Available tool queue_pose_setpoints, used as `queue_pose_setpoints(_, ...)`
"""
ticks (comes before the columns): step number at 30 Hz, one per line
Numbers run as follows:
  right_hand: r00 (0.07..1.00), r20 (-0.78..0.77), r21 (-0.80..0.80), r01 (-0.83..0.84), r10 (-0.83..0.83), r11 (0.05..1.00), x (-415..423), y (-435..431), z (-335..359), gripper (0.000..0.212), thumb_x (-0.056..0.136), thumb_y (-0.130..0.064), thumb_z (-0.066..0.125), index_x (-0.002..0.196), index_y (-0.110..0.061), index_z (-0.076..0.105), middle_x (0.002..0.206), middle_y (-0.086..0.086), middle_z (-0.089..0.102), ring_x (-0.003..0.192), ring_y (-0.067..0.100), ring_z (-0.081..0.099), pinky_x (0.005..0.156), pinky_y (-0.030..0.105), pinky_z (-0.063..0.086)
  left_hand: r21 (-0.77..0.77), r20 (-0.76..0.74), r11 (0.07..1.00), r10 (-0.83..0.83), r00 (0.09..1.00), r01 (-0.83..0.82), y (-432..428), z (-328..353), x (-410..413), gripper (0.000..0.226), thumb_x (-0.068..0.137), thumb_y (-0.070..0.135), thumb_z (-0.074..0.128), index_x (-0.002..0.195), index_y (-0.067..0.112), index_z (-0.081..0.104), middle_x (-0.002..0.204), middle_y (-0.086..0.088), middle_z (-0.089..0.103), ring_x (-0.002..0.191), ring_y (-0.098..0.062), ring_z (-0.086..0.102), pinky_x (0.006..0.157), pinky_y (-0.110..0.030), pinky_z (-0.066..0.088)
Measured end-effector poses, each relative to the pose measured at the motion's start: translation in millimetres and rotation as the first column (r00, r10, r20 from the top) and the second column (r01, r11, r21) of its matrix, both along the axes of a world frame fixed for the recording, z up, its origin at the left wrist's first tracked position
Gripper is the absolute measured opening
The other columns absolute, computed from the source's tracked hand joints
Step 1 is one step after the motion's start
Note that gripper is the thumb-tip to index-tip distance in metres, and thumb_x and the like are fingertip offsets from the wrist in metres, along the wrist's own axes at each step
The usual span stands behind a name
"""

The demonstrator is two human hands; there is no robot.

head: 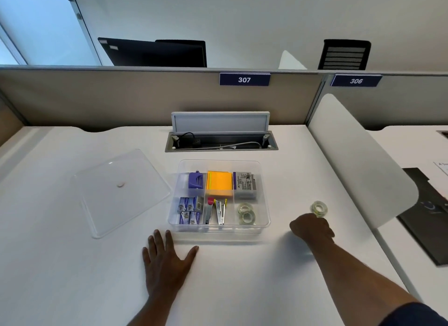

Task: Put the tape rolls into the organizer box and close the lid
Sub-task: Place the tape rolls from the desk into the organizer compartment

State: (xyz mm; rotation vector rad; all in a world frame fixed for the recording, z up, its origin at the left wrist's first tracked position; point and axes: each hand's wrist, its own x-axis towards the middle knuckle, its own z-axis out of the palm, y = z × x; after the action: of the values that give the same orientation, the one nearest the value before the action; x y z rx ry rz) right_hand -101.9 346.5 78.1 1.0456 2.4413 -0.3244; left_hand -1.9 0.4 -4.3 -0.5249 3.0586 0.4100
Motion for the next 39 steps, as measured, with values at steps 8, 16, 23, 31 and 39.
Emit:
queue_pose_setpoints(8, 0.97, -0.19, 0.043, -0.147, 0.152, 0.988, 19, -1, -15, 0.029, 0.089, -0.013, 0.047, 0.116, -0.003, 0.051, 0.124, 0.016, 0.056, 0.118, 0.031, 0.053, 0.097, 0.036, 0.047, -0.009, 0.017, 1.0, 0.006, 1.0, -0.006, 0, 2, 0, 0.106, 0.07, 0.086, 0.015, 0.149, 0.016, 0.02, 0.159, -0.015, 0.014, 0.146, -0.031, 0.009, 0.119, -0.048, 0.011)
queue_pose_setpoints(16, 0.83, -0.489, -0.041, -0.331, 0.27, 0.943, -9, -23, 14, 0.024, 0.082, -0.004, 0.049, 0.105, 0.002, 0.055, 0.11, 0.022, 0.062, 0.104, 0.037, 0.06, 0.085, 0.035, 0.049, 0.005, 0.012, 1.0, 0.008, 1.0, -0.008, -1, 0, 0, 0.105, 0.071, 0.087, 0.019, 0.149, 0.015, 0.021, 0.159, -0.015, 0.015, 0.146, -0.031, 0.01, 0.119, -0.049, 0.011)
queue_pose_setpoints(23, 0.614, -0.567, -0.051, -0.692, 0.549, 0.72, -36, -70, 38, 0.042, 0.075, -0.01, 0.062, 0.117, -0.01, 0.059, 0.115, 0.018, 0.064, 0.106, 0.034, 0.059, 0.088, 0.034, 0.048, -0.007, 0.034, 1.0, -0.019, 0.999, 0.02, -1, -1, 0, 0.11, 0.069, 0.089, 0.009, 0.15, 0.014, 0.016, 0.16, -0.013, 0.012, 0.146, -0.033, 0.008, 0.118, -0.05, 0.01)
queue_pose_setpoints(31, 0.574, -0.456, -0.004, -0.766, 0.68, 0.643, -30, -85, 17, 0.05, 0.08, -0.007, 0.058, 0.129, -0.012, 0.051, 0.132, 0.013, 0.056, 0.121, 0.03, 0.054, 0.102, 0.038, 0.046, -0.024, 0.025, 0.986, -0.163, 0.986, 0.164, -8, -5, -8, 0.113, 0.071, 0.089, 0.013, 0.15, 0.009, 0.007, 0.16, -0.01, 0.009, 0.148, -0.028, 0.005, 0.12, -0.048, 0.005)
queue_pose_setpoints(39, 0.579, -0.677, 0.139, -0.506, 0.454, 0.852, -35, -66, 17, 0.038, 0.082, -0.007, 0.054, 0.12, -0.003, 0.056, 0.117, 0.02, 0.056, 0.105, 0.039, 0.058, 0.085, 0.042, 0.051, -0.009, 0.004, 0.987, -0.158, 0.987, 0.158, -7, -4, -8, 0.113, 0.071, 0.088, 0.016, 0.15, 0.007, 0.009, 0.16, -0.011, 0.011, 0.148, -0.028, 0.008, 0.12, -0.048, 0.008)
